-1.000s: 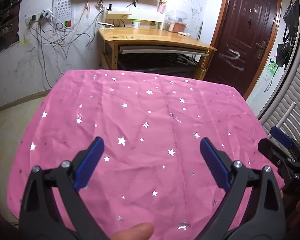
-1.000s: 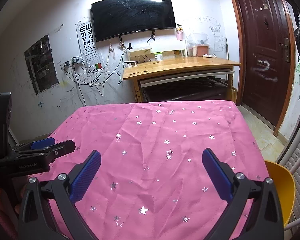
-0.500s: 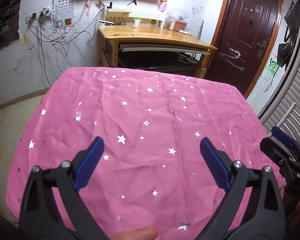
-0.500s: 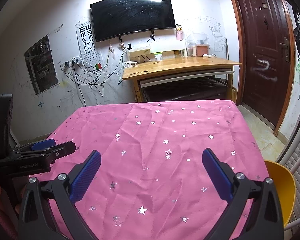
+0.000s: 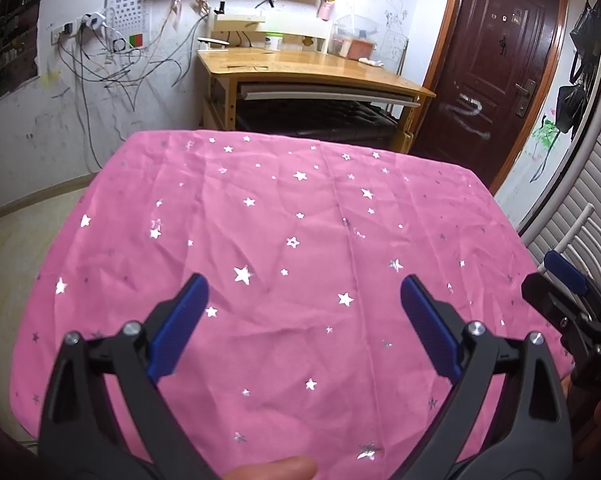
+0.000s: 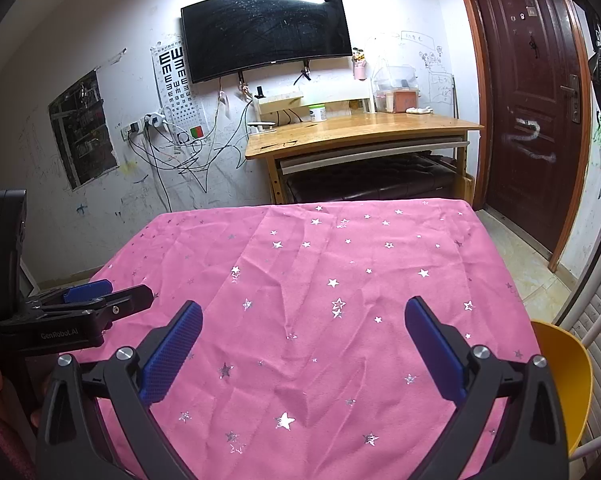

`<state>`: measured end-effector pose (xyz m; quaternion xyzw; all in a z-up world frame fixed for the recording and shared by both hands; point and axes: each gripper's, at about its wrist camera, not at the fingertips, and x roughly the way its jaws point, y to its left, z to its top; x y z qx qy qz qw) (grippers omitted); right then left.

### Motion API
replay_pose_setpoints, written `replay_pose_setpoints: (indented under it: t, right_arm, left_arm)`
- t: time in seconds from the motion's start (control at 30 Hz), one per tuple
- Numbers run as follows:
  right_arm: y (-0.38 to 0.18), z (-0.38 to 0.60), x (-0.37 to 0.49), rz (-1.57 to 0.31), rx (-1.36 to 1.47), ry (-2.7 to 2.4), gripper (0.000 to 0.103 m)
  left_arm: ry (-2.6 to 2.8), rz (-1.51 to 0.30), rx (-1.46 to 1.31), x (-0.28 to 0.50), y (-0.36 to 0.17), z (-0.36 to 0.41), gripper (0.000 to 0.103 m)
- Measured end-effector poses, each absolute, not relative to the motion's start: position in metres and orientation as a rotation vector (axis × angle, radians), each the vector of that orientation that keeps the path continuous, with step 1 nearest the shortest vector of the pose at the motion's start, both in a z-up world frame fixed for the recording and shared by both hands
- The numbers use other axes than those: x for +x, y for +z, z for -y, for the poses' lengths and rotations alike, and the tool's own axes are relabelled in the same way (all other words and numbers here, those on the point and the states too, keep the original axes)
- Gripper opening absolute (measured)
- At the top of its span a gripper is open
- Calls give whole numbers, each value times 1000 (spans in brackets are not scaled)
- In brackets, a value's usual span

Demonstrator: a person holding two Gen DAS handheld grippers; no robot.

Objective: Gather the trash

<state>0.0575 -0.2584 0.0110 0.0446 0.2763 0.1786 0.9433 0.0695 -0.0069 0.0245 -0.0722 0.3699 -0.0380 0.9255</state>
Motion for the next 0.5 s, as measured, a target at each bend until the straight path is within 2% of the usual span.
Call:
replay_pose_setpoints:
  t: [0.5]
  right_arm:
    - [10, 258, 58, -566, 91, 366, 95]
  left_arm:
    - [-81, -764, -149, 69, 23, 8, 93]
